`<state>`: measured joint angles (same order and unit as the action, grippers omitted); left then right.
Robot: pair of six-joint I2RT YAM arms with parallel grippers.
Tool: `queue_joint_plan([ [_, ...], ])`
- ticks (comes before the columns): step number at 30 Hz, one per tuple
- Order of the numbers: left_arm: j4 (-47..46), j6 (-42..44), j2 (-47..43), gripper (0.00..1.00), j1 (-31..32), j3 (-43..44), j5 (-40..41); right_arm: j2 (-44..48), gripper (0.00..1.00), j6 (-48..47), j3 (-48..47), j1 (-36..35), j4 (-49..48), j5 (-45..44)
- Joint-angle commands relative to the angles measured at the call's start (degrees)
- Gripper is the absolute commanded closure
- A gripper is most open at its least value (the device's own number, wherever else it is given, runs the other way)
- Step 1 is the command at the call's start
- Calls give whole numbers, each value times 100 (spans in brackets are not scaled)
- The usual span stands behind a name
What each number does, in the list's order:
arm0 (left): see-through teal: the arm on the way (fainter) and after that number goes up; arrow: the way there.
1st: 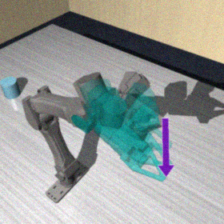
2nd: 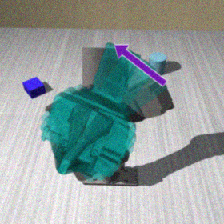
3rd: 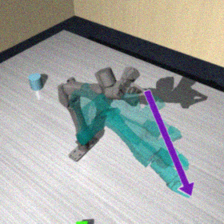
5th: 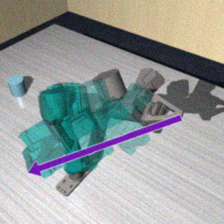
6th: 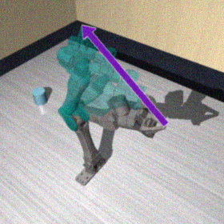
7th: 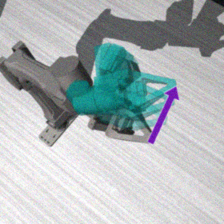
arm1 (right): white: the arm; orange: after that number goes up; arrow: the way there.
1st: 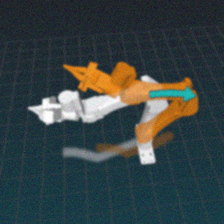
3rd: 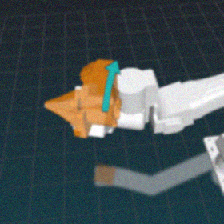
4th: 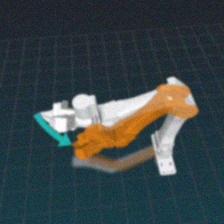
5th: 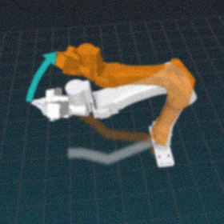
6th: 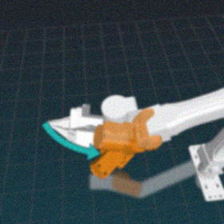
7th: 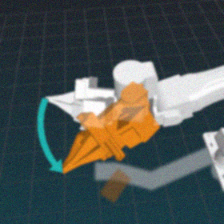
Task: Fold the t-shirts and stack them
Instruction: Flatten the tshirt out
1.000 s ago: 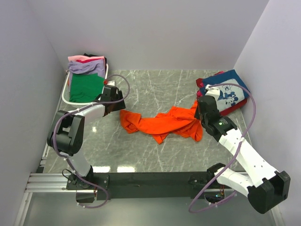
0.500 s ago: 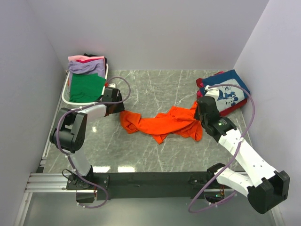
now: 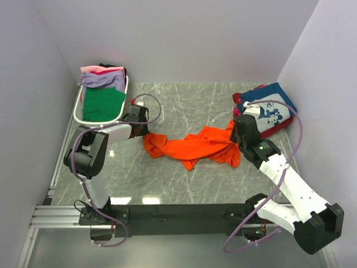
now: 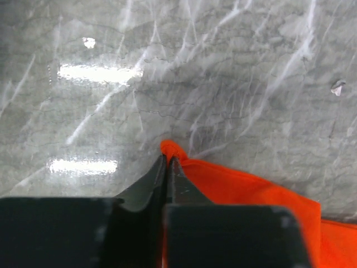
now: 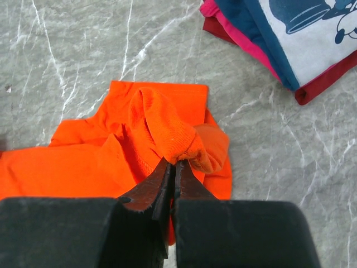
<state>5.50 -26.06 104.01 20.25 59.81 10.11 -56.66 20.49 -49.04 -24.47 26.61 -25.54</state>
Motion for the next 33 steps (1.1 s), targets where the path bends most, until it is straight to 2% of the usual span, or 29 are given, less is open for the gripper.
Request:
queue_joint_plan([
  [1, 101, 66, 15, 100, 5, 198, 219, 156, 100, -19, 61, 47, -235, -56],
  [5, 215, 84, -126, 100, 5, 268, 377, 103, 100, -19, 35, 47, -270, -30],
  [11, 548, 128, -1091, 100, -56, 601, 1035, 94, 100, -98, -185, 47, -367, 145],
  [16, 760, 154, -2173, 100, -311, 725, 1546, -160, 100, -116, -133, 30, -525, 742],
  [17, 829, 163, -2426, 100, -416, 681, 1764, -230, 100, -63, -80, 12, -560, 1074],
  [21, 909, 198, -2824, 100, -654, 409, 2152, -651, 100, 288, 236, -242, -859, 1411],
  [23, 892, 181, -2860, 100, -663, 269, 2206, -828, 92, 332, 254, -400, -807, 1368],
  [24, 909, 172, -2825, 100, -663, 250, 2154, -968, 78, 333, 219, -453, -676, 1237],
  [26, 909, 146, -2763, 100, -663, 224, 1961, -1031, 62, 324, 114, -585, -570, 1044],
  [27, 901, 146, -2702, 100, -671, 215, 1934, -1013, 50, 315, 96, -707, -491, 955],
  [29, 909, 154, -2658, 100, -672, 189, 1881, -952, 37, 306, 52, -831, -481, 884],
  [32, 857, 163, -2657, 100, -672, 136, 1776, -882, 26, 377, 113, -928, -551, 1051],
  [33, 848, 163, -2675, 100, -672, 136, 1749, -899, 25, 438, 148, -937, -621, 1129],
])
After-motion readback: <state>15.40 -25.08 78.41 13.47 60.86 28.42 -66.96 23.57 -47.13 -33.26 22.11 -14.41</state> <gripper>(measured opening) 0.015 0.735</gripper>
